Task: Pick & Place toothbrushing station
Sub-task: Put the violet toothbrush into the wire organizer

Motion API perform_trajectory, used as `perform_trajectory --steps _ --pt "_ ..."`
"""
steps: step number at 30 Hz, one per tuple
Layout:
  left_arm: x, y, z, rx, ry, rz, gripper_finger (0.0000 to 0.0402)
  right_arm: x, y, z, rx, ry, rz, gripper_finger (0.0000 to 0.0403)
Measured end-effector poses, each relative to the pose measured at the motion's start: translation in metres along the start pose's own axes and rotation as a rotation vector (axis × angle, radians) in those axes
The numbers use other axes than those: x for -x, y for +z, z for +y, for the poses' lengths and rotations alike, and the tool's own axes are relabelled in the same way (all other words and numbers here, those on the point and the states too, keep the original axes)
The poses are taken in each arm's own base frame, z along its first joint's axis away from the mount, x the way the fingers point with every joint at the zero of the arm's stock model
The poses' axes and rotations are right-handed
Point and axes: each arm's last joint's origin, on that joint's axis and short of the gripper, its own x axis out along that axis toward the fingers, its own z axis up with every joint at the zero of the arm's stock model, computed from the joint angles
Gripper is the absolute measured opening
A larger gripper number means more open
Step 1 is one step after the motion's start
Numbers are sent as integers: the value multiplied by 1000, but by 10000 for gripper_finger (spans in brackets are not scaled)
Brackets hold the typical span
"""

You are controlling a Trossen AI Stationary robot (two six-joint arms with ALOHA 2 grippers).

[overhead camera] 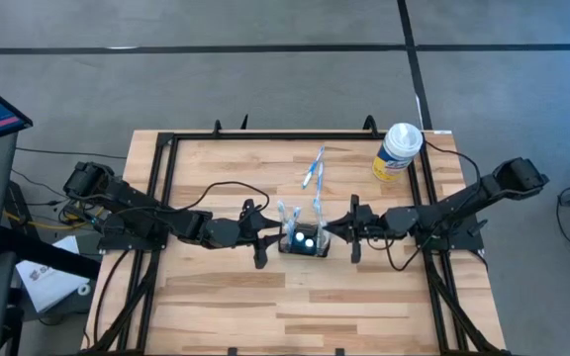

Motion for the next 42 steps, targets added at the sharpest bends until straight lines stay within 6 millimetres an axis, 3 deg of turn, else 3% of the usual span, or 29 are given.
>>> perform_trajectory --steps 7,18,27,42 --pt "0 0 0 0 0 0 140 5 4 -2 26 -31 -1 0" --pt "0 -1 0 -2 -1 3 140 29 20 -5 53 -69 13 0" --pt "0 -1 0 -2 -1 3 140 20 4 -8 169 -120 104 0" --pt "0 -1 0 -2 -1 3 140 17 -6 -11 142 -149 180 0"
